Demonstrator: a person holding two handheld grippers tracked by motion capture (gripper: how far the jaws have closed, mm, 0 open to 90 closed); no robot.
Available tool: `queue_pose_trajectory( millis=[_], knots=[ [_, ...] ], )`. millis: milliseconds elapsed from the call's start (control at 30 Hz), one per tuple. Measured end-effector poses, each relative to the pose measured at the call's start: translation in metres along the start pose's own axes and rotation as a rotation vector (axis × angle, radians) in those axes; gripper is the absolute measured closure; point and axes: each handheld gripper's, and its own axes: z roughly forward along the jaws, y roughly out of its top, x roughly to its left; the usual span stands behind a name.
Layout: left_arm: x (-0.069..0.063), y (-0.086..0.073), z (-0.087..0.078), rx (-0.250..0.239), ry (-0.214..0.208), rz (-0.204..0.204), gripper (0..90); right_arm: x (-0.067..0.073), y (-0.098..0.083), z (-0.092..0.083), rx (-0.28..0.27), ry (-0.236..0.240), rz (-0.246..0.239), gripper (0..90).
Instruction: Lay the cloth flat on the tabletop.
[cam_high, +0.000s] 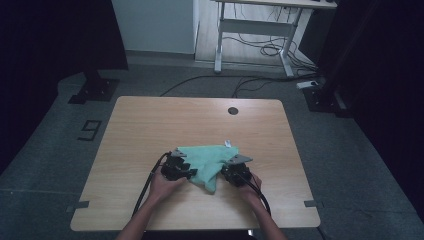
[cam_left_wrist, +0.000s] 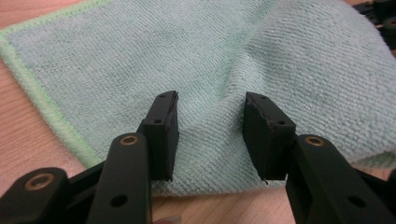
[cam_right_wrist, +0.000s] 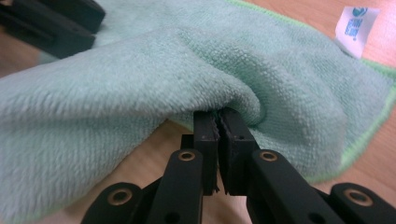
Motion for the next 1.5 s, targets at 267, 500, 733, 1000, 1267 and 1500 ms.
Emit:
queue_pose_trajectory(
  millis=[267,500,733,1000,1267,1500],
  knots=[
    [0.002,0.0,0.0,0.0,-0.013,-0.011,56.3,-0.006,-0.011,-0.053,-0.071,0.092,0.014,87.3],
    [0.002,0.001,0.0,0.004,-0.013,-0.014,56.2,-0.014,-0.025,-0.087,-0.106,0.091,0.011,87.2],
    [0.001,0.001,-0.001,0.012,-0.001,-0.009,54.3,-0.03,-0.041,-0.085,-0.053,0.034,0.018,77.1],
    [-0.002,0.001,-0.005,-0.005,0.036,0.016,51.5,-0.01,-0.036,-0.091,-0.142,0.024,0.042,62.7],
    [0.01,0.003,-0.002,-0.006,0.048,0.008,51.0,0.022,-0.029,-0.064,-0.066,0.076,-0.009,58.0],
    [0.009,-0.001,-0.006,0.003,0.058,0.013,51.7,0.005,-0.029,-0.037,0.03,0.024,0.038,57.8]
  ],
)
